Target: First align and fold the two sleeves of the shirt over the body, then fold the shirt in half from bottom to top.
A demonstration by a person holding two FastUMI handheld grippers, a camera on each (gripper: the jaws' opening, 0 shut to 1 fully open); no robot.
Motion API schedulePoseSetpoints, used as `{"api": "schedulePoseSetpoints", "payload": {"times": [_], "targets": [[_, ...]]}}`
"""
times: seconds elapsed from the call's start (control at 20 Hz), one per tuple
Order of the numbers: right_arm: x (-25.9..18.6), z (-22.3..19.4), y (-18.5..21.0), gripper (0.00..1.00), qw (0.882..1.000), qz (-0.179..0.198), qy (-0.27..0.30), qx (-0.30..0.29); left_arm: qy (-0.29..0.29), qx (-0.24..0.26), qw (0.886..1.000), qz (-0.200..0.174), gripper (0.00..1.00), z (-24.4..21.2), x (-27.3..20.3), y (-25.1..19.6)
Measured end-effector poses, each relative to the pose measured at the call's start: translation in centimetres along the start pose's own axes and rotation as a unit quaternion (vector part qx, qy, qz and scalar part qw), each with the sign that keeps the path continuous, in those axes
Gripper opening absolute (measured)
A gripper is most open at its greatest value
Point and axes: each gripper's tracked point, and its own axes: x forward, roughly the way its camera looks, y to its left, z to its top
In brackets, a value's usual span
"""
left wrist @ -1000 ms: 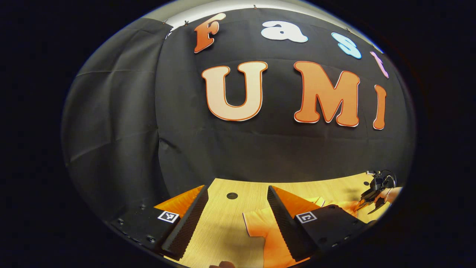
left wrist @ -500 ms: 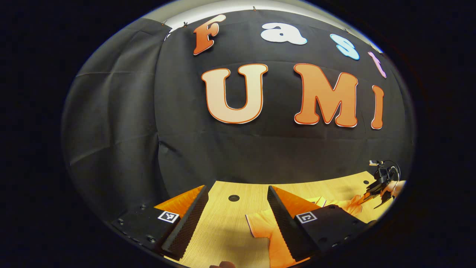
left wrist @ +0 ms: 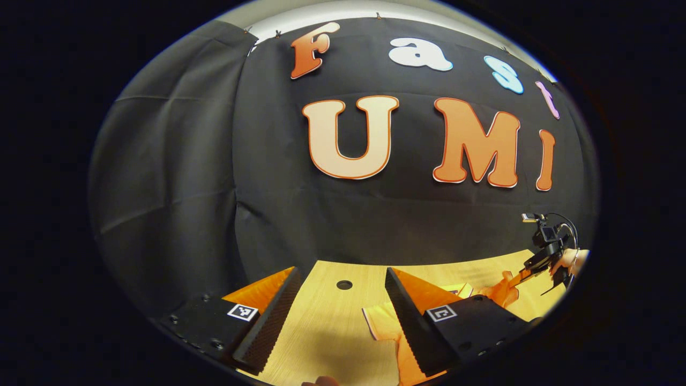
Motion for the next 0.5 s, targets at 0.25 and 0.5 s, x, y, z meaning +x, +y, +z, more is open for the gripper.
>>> {"api": "schedulePoseSetpoints", "payload": {"times": [0.25,0.5], "targets": [[0.2,-1.1,5.6,0.03,0.998,0.011,0.007,-0.061,0.003,-0.007,1.000,0.014,0.98,-0.7,-0.9,2.9],[0.8,-3.2,11.3,0.03,0.995,0.067,0.026,-0.072,0.008,-0.005,0.999,0.035,0.98,-1.4,-1.7,5.8]]}}
